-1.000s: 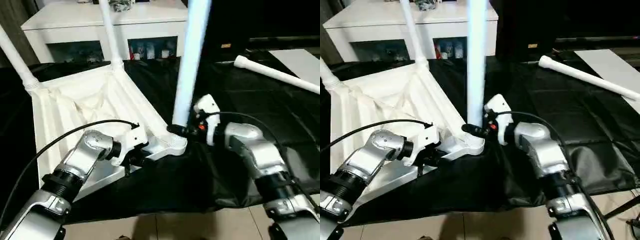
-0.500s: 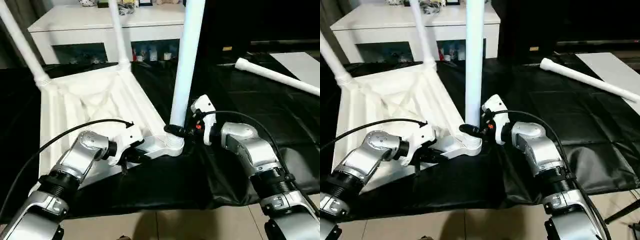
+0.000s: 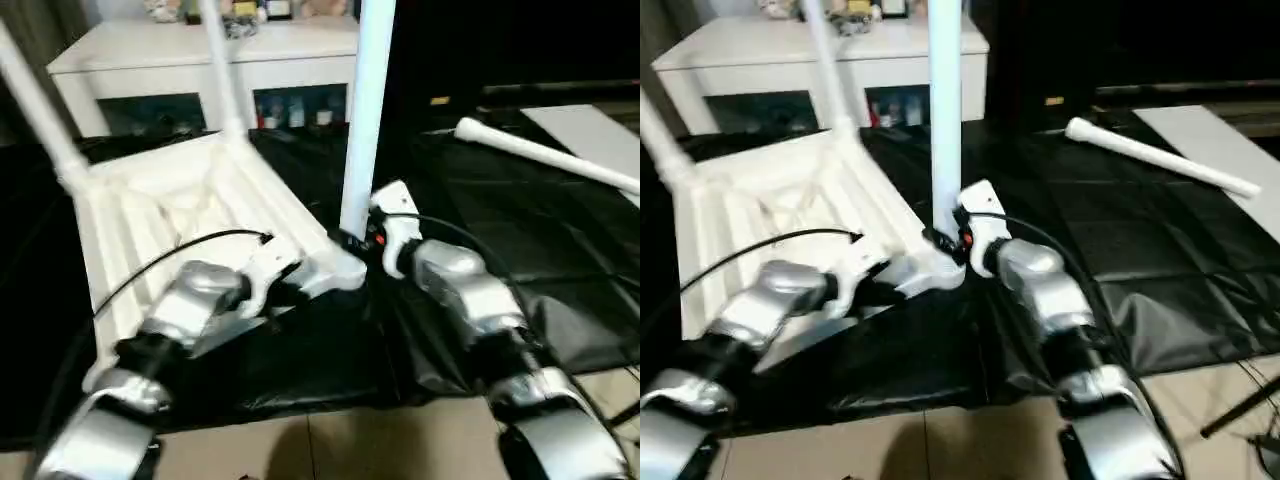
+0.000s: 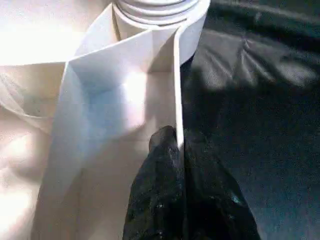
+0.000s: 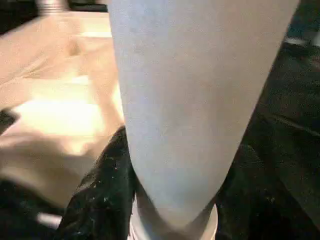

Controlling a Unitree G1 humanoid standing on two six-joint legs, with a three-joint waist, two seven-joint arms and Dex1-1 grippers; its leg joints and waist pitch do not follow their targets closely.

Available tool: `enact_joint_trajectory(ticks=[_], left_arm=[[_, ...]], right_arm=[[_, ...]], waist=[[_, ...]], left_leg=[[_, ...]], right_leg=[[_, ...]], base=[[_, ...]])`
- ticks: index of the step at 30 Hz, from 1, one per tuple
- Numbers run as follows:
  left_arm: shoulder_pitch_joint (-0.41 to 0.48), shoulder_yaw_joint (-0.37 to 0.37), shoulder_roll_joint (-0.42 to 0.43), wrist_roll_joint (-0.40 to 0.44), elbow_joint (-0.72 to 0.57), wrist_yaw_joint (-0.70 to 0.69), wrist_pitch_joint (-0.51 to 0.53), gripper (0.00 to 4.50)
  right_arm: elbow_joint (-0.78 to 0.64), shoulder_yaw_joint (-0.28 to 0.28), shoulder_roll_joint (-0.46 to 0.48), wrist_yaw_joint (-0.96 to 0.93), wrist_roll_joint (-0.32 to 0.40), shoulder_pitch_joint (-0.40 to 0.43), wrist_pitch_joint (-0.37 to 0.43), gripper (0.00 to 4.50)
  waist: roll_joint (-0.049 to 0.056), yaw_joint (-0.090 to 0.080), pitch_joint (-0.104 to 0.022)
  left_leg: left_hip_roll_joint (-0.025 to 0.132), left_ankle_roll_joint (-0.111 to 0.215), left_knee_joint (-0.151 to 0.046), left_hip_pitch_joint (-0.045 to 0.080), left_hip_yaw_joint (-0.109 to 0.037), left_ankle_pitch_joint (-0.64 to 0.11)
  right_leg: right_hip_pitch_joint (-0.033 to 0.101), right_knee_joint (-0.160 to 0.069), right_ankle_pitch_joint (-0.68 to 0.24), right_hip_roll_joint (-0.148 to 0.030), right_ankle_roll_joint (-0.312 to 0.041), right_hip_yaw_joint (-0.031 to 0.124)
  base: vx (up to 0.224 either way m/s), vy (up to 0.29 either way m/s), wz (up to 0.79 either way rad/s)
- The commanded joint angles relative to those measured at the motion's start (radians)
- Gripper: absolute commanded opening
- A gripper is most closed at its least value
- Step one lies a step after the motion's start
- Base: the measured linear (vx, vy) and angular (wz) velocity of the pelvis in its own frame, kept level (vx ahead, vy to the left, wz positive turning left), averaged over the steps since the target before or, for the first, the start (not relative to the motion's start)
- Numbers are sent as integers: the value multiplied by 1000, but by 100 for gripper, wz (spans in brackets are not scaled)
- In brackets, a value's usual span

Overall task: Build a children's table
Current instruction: Rotate leg to tighten

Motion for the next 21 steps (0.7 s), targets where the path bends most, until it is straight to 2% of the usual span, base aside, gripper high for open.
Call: enact_joint_trajectory(ticks=[1,2,3,4,5,6,7,8,9,10,11,12,13,14,15,16,18,21], left_arm=[[-63,25,-46,30,32,127,31,0],[-66,23,-51,33,36,133,32,0],[-77,16,-69,43,48,154,36,0],[-103,6,-120,53,77,198,44,0],[-110,4,-140,53,82,208,50,0],[-116,1,-160,53,85,219,56,0],[-121,-1,-176,56,84,232,65,0],[-123,-2,-181,56,85,238,68,0],[-126,-2,-189,57,85,247,73,0],[-130,-1,-197,59,86,263,79,0],[-133,2,-202,61,92,278,82,0],[-135,5,-203,62,97,284,82,0],[-139,15,-204,63,108,296,81,0],[-142,19,-204,64,114,301,79,0],[-142,19,-204,64,114,301,79,0],[-144,26,-203,64,121,309,75,0],[-148,42,-195,62,134,326,65,0],[-146,45,-185,60,134,328,64,0]], right_arm=[[186,-17,20,-138,-52,27,50,185],[194,-20,24,-147,-51,23,48,185],[220,-30,39,-177,-50,11,42,185],[282,-51,74,-239,-42,-20,32,185],[306,-58,86,-256,-39,-32,29,185],[326,-64,97,-271,-36,-43,26,185],[353,-74,108,-298,-33,-59,17,185],[363,-78,111,-307,-31,-65,14,185],[379,-84,117,-324,-29,-75,7,185],[396,-96,124,-346,-23,-87,-1,185],[413,-105,131,-364,-22,-99,-11,185],[419,-109,134,-370,-23,-103,-14,185],[429,-115,140,-379,-29,-110,-22,185],[436,-117,143,-384,-32,-114,-28,185],[436,-117,143,-384,-32,-114,-28,185],[445,-120,145,-390,-34,-119,-38,185],[471,-130,154,-405,-37,-133,-73,185],[489,-138,164,-415,-38,-144,-96,185]], waist=[[28,-12,-35],[43,46,-40],[28,67,-40],[-60,37,-35],[-69,52,-53],[-64,64,-60],[-35,68,-71],[-28,49,-75],[-28,49,-75],[-19,30,-69],[-26,23,-67],[-29,21,-65],[-36,19,-65],[-32,16,-68],[-32,16,-68],[-39,14,-66],[-36,13,-67],[-41,11,-66]], left_leg=[[40,-45,-158,12,-17,-855],[65,-54,-232,-57,21,-952],[62,-28,-238,-46,51,-924],[-19,-44,56,159,38,-540],[-16,30,53,25,-10,-209],[-9,24,2,-41,-24,-125],[10,-6,-58,7,-13,-141],[2,-26,-60,20,-4,-237],[2,-26,-60,20,-4,-237],[6,-45,-70,28,3,-384],[3,-47,-73,19,1,-407],[-1,-43,-77,19,-1,-452],[-1,-36,-76,28,1,-476],[-2,-32,-79,23,-1,-464],[-2,-32,-79,23,-1,-464],[0,-25,-83,17,-1,-446],[1,-23,-85,19,0,-439],[1,-20,-90,12,0,-427]], right_leg=[[49,-17,-503,1,-66,-28],[103,150,-216,9,-108,-25],[86,162,-181,17,-95,-6],[-128,-113,-963,-112,-80,71],[8,-87,-1040,-166,-77,133],[71,-40,-871,-145,-75,117],[18,-15,-496,-61,-105,75],[13,9,-316,-27,-162,64],[13,9,-316,-27,-162,64],[7,-3,-289,-28,-222,70],[17,-4,-305,-27,-217,68],[17,-14,-376,-29,-191,64],[10,-25,-420,-32,-174,66],[16,-26,-427,-36,-168,65],[16,-26,-427,-36,-168,65],[17,-31,-416,-35,-160,65],[15,-32,-419,-38,-162,65],[18,-34,-411,-39,-156,64]], base=[[-92,28,1],[-92,28,1],[-44,-56,21],[74,-119,3],[74,-119,3],[132,-21,-38],[68,30,-14],[68,30,-14],[-19,-11,21],[0,0,0],[0,0,0],[0,0,0],[0,0,0],[0,0,0],[0,0,0],[0,0,0],[0,0,0],[0,0,0]])
